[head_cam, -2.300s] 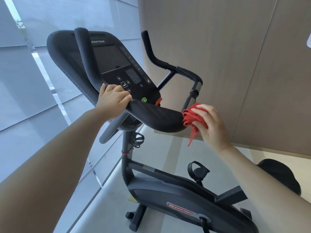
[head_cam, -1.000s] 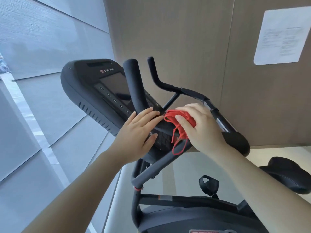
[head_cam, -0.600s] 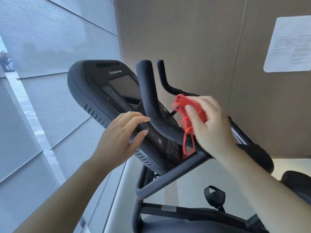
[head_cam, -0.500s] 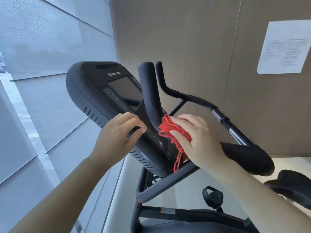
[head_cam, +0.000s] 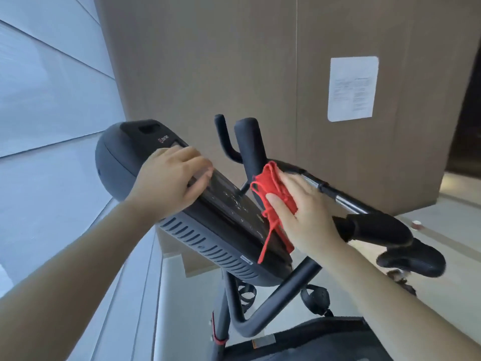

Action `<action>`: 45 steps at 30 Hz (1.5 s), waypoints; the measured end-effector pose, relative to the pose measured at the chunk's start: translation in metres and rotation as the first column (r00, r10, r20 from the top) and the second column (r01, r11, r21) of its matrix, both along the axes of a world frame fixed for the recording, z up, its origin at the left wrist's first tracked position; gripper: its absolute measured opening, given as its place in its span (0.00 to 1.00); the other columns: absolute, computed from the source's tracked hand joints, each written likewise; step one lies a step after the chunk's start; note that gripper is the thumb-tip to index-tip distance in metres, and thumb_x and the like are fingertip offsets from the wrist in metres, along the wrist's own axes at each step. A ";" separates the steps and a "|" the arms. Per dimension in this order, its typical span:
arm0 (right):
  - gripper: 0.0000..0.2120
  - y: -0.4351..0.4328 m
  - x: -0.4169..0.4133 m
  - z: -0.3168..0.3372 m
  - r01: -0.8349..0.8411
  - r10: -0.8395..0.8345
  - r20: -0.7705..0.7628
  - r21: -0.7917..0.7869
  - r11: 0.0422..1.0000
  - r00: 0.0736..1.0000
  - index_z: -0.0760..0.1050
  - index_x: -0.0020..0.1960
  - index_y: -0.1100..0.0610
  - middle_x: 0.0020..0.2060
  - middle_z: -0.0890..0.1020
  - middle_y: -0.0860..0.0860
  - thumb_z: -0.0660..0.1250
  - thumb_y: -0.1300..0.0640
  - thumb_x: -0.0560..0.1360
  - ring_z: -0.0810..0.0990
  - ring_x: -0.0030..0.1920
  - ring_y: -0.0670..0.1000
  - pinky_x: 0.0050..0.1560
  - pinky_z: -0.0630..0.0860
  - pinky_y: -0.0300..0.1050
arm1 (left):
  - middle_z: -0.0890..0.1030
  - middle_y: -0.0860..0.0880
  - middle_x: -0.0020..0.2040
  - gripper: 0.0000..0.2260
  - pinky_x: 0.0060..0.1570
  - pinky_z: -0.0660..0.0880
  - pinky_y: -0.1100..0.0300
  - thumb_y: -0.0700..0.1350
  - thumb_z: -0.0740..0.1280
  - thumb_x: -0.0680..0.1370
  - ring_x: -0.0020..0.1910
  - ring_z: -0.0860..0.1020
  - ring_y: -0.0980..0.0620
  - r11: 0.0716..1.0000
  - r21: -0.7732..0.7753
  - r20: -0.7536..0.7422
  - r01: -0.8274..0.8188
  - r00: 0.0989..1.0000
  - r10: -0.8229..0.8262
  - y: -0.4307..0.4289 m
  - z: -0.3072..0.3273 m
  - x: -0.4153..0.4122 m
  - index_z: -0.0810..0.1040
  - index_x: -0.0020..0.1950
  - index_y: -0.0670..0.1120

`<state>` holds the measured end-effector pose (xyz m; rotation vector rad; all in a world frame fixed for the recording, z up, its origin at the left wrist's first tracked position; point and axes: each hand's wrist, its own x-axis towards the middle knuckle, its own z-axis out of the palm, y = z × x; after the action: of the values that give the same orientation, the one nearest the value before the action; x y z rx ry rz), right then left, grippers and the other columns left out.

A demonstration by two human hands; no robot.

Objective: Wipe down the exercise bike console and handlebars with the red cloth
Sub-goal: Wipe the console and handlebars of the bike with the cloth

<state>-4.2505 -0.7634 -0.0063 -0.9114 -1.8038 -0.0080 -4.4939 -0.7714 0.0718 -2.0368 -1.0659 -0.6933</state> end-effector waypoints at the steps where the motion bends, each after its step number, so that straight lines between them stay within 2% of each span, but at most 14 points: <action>1: 0.19 -0.002 0.001 -0.011 0.069 -0.071 0.064 0.027 0.997 0.995 0.71 0.66 0.55 0.56 0.76 0.47 0.59 0.48 0.78 0.73 0.57 0.50 0.59 0.69 0.44 | 0.79 0.48 0.40 0.10 0.38 0.71 0.55 0.48 0.60 0.77 0.36 0.76 0.45 1.000 0.023 -0.037 -0.018 0.999 0.019 0.002 0.001 -0.002 0.79 0.46 0.47; 5: 0.19 -0.008 0.016 -0.017 0.192 -0.200 0.128 0.074 0.979 0.971 0.74 0.61 0.56 0.54 0.77 0.48 0.57 0.46 0.77 0.73 0.56 0.52 0.59 0.67 0.43 | 0.79 0.49 0.40 0.13 0.35 0.69 0.55 0.49 0.56 0.79 0.36 0.76 0.46 0.996 0.055 -0.150 -0.076 0.985 0.084 0.006 -0.008 -0.004 0.79 0.46 0.47; 10: 0.12 -0.009 -0.004 0.035 0.078 -0.069 -0.269 0.023 0.997 0.961 0.75 0.60 0.52 0.50 0.76 0.45 0.60 0.54 0.79 0.79 0.51 0.52 0.55 0.75 0.50 | 0.79 0.48 0.37 0.10 0.33 0.66 0.56 0.45 0.60 0.80 0.35 0.77 0.43 0.996 0.006 -0.091 -0.085 0.992 0.085 0.009 -0.005 -0.006 0.80 0.45 0.46; 12: 0.15 -0.003 -0.014 0.063 0.084 -0.056 -0.304 0.080 0.993 0.951 0.73 0.63 0.53 0.51 0.75 0.43 0.59 0.52 0.79 0.78 0.52 0.48 0.56 0.75 0.48 | 0.81 0.49 0.39 0.10 0.35 0.66 0.55 0.44 0.59 0.80 0.38 0.79 0.43 0.997 -0.024 -0.100 -0.080 0.992 0.077 0.012 -0.006 -0.007 0.80 0.49 0.47; 15: 0.20 0.008 -0.037 0.083 0.090 -0.058 -0.240 0.125 0.988 0.969 0.68 0.69 0.56 0.55 0.72 0.43 0.59 0.52 0.79 0.72 0.57 0.40 0.60 0.65 0.31 | 0.79 0.49 0.41 0.11 0.35 0.63 0.56 0.42 0.62 0.77 0.37 0.77 0.45 0.992 0.060 -0.118 -0.107 0.987 0.113 0.013 -0.008 -0.008 0.79 0.56 0.48; 18: 0.23 0.015 -0.053 0.065 0.100 -0.080 -0.152 0.126 0.987 0.985 0.60 0.73 0.56 0.62 0.71 0.49 0.58 0.55 0.80 0.69 0.62 0.46 0.64 0.62 0.35 | 0.78 0.49 0.45 0.15 0.38 0.66 0.53 0.47 0.59 0.78 0.39 0.75 0.46 0.985 0.133 -0.107 -0.111 0.986 0.125 0.016 -0.011 -0.007 0.75 0.62 0.50; 22: 0.23 0.008 -0.042 0.018 0.095 -0.079 -0.119 0.134 0.986 0.990 0.61 0.73 0.57 0.61 0.72 0.50 0.56 0.52 0.79 0.73 0.58 0.42 0.59 0.68 0.32 | 0.79 0.48 0.54 0.19 0.48 0.70 0.52 0.53 0.55 0.78 0.48 0.77 0.46 0.981 0.161 -0.124 -0.107 0.984 0.128 0.019 -0.013 -0.007 0.72 0.67 0.50; 25: 0.22 -0.001 -0.026 0.001 0.108 -0.105 -0.039 0.080 0.991 0.994 0.67 0.69 0.57 0.59 0.73 0.47 0.56 0.49 0.78 0.75 0.58 0.48 0.60 0.72 0.45 | 0.79 0.46 0.58 0.21 0.54 0.70 0.51 0.55 0.52 0.79 0.53 0.77 0.45 0.980 0.165 -0.139 -0.113 0.981 0.137 0.019 -0.012 -0.007 0.72 0.68 0.50; 27: 0.20 -0.004 -0.020 0.014 0.097 -0.092 -0.071 0.080 0.992 0.993 0.70 0.67 0.58 0.58 0.75 0.48 0.57 0.51 0.78 0.78 0.55 0.52 0.58 0.74 0.53 | 0.79 0.45 0.59 0.21 0.56 0.70 0.50 0.55 0.52 0.79 0.55 0.77 0.45 0.980 0.155 -0.143 -0.127 0.978 0.149 0.019 -0.011 -0.007 0.71 0.68 0.50; 31: 0.20 0.004 -0.030 0.063 0.123 -0.071 -0.213 0.243 0.962 0.975 0.68 0.69 0.57 0.58 0.74 0.46 0.59 0.52 0.79 0.76 0.57 0.45 0.60 0.71 0.40 | 0.78 0.45 0.59 0.21 0.58 0.70 0.49 0.55 0.52 0.79 0.56 0.76 0.44 0.981 0.139 -0.146 -0.138 0.976 0.158 0.020 -0.011 -0.008 0.71 0.68 0.49; 36: 0.24 0.016 -0.058 0.045 0.198 -0.172 -0.122 0.257 0.946 0.978 0.61 0.73 0.58 0.66 0.69 0.54 0.58 0.53 0.78 0.66 0.66 0.49 0.68 0.61 0.39 | 0.79 0.46 0.58 0.20 0.58 0.70 0.50 0.55 0.54 0.78 0.54 0.77 0.44 0.981 0.142 -0.142 -0.132 0.978 0.152 0.020 -0.012 -0.008 0.73 0.66 0.49; 40: 0.25 0.001 -0.039 0.004 0.194 -0.191 -0.032 0.175 0.965 0.981 0.59 0.73 0.56 0.66 0.69 0.53 0.58 0.52 0.78 0.69 0.65 0.52 0.65 0.68 0.48 | 0.79 0.46 0.58 0.21 0.56 0.71 0.50 0.55 0.52 0.79 0.54 0.77 0.44 0.983 0.110 -0.160 -0.150 0.973 0.166 0.019 -0.010 -0.007 0.73 0.66 0.49; 43: 0.23 -0.008 -0.022 0.014 0.150 -0.154 0.023 0.128 0.980 0.988 0.66 0.70 0.56 0.63 0.72 0.49 0.59 0.52 0.77 0.73 0.61 0.54 0.64 0.70 0.53 | 0.79 0.46 0.57 0.21 0.53 0.72 0.51 0.55 0.51 0.79 0.52 0.78 0.45 0.983 0.091 -0.179 -0.161 0.968 0.176 0.017 -0.010 -0.007 0.73 0.65 0.49; 45: 0.22 -0.008 -0.018 0.041 0.151 -0.149 -0.025 0.187 0.971 0.989 0.67 0.70 0.57 0.62 0.71 0.47 0.60 0.53 0.77 0.73 0.61 0.52 0.64 0.69 0.48 | 0.79 0.47 0.56 0.21 0.51 0.73 0.52 0.55 0.49 0.79 0.51 0.78 0.46 0.984 0.076 -0.184 -0.163 0.967 0.175 0.017 -0.009 -0.006 0.73 0.64 0.49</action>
<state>-4.2687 -0.7711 0.0351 -0.9067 -1.6882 -0.2655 -4.5002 -0.7547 0.0629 -1.8916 -1.0780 -0.4285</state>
